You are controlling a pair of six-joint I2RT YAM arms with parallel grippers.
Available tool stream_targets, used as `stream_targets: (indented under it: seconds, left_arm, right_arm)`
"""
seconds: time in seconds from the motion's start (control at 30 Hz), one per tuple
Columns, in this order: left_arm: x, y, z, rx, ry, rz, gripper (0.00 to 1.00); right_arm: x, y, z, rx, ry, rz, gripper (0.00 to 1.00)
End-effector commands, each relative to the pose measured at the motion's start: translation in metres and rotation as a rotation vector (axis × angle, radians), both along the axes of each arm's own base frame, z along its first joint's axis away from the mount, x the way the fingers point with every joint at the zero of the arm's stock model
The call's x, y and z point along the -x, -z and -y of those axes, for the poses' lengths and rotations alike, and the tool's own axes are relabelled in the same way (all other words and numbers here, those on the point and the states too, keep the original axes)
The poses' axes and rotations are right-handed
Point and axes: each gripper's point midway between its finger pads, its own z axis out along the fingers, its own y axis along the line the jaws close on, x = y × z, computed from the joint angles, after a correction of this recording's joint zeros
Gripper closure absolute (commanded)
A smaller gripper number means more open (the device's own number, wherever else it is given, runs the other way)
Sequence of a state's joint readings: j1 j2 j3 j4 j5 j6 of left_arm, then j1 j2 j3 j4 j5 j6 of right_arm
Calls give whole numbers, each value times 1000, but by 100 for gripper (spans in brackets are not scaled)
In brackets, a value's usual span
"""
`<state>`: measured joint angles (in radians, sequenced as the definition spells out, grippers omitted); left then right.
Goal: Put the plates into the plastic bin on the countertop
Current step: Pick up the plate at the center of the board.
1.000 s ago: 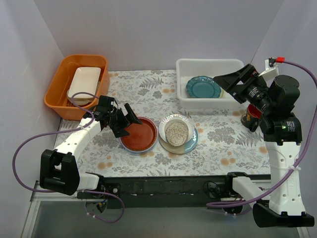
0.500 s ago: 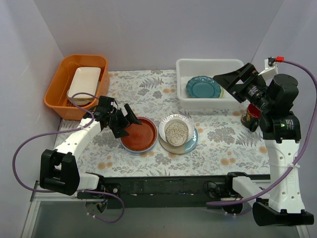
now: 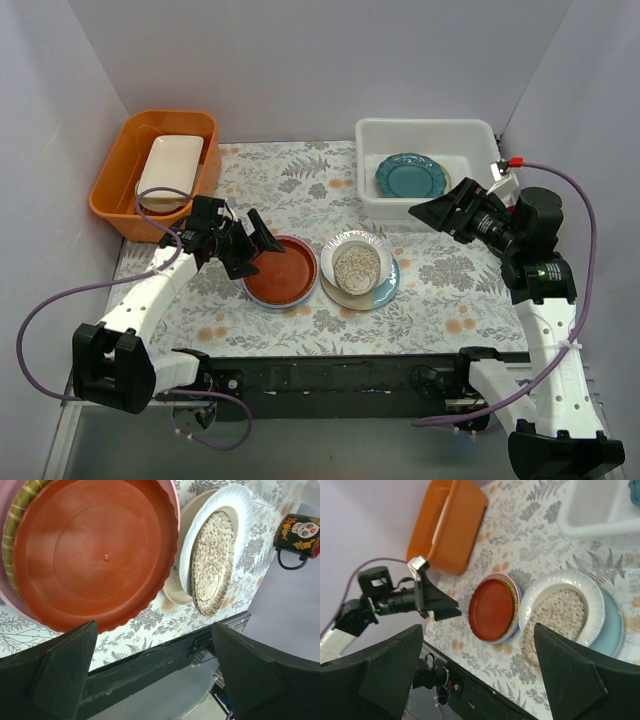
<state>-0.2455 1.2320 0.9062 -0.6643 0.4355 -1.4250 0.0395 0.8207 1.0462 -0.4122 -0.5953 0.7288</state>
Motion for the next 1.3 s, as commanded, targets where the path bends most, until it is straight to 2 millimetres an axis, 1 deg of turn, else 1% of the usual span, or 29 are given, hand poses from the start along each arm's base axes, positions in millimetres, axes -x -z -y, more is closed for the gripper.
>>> stream_targets:
  seconds: [0.0, 0.1, 0.17, 0.23, 0.27, 0.4, 0.43, 0.47, 0.5, 0.53, 0.6, 0.63, 0.67, 0.73, 0.77, 0.8, 0.87, 0.93, 0.97, 1.0, 1.07, 1.23, 1.27]
  left_arm:
    - [9, -26, 5, 51, 33, 63, 2]
    - [16, -22, 4, 47, 39, 53, 2]
    - [20, -21, 1, 37, 34, 54, 2]
    - [22, -20, 0, 32, 31, 47, 2]
    - [23, -20, -1, 26, 28, 45, 2]
    - [24, -18, -2, 26, 24, 47, 2]
    - [25, -18, -3, 23, 22, 48, 2]
    - [26, -16, -3, 20, 20, 44, 2]
    - [26, -15, -4, 14, 18, 41, 2]
    - [27, -11, -6, 4, 9, 31, 2]
    - [28, -4, -10, -19, -10, 6, 2]
    - [29, -1, -11, -24, -19, -2, 2]
    - [29, 2, -13, -31, -25, -10, 2]
    - [29, 5, -16, -45, -51, -16, 2]
    - [30, 5, -18, -52, -63, -18, 2]
    - [30, 6, -19, -57, -74, -21, 2]
    - [28, 4, -21, -65, -97, -17, 2]
    - [29, 5, -24, -79, -110, -22, 2]
    - [27, 7, -27, -93, -124, -20, 2]
    - [28, 9, -28, -101, -130, -36, 2]
    - [28, 14, -30, -115, -134, -49, 2]
    - [29, 25, -35, -138, -157, -68, 3]
    - [29, 27, -35, -144, -155, -67, 4]
  right_arm:
    - [7, 49, 3, 84, -34, -89, 3]
    - [8, 75, 2, 100, -48, -145, 4]
    - [9, 85, -3, 101, -70, -174, 6]
    - [9, 88, -8, 112, -89, -179, 8]
    - [13, 93, -18, 126, -126, -202, 8]
    - [19, 95, -39, 164, -169, -216, 8]
    - [24, 97, -48, 173, -195, -216, 8]
    - [24, 98, -54, 169, -203, -221, 9]
    - [25, 99, -58, 173, -211, -224, 11]
    - [30, 103, -67, 189, -234, -227, 11]
    - [31, 108, -78, 198, -247, -237, 12]
    - [37, 114, -87, 221, -266, -241, 12]
    - [38, 121, -93, 237, -273, -261, 12]
    - [43, 126, -107, 231, -295, -271, 12]
    - [43, 134, -110, 235, -293, -286, 12]
    - [44, 137, -115, 229, -296, -292, 12]
    - [41, 134, -129, 214, -320, -290, 13]
    - [39, 135, -135, 253, -321, -286, 14]
    - [37, 142, -138, 279, -322, -306, 14]
    - [35, 137, -142, 282, -324, -295, 14]
    - [35, 140, -150, 287, -339, -294, 14]
    - [42, 153, -156, 293, -365, -313, 16]
    - [43, 151, -156, 288, -366, -312, 17]
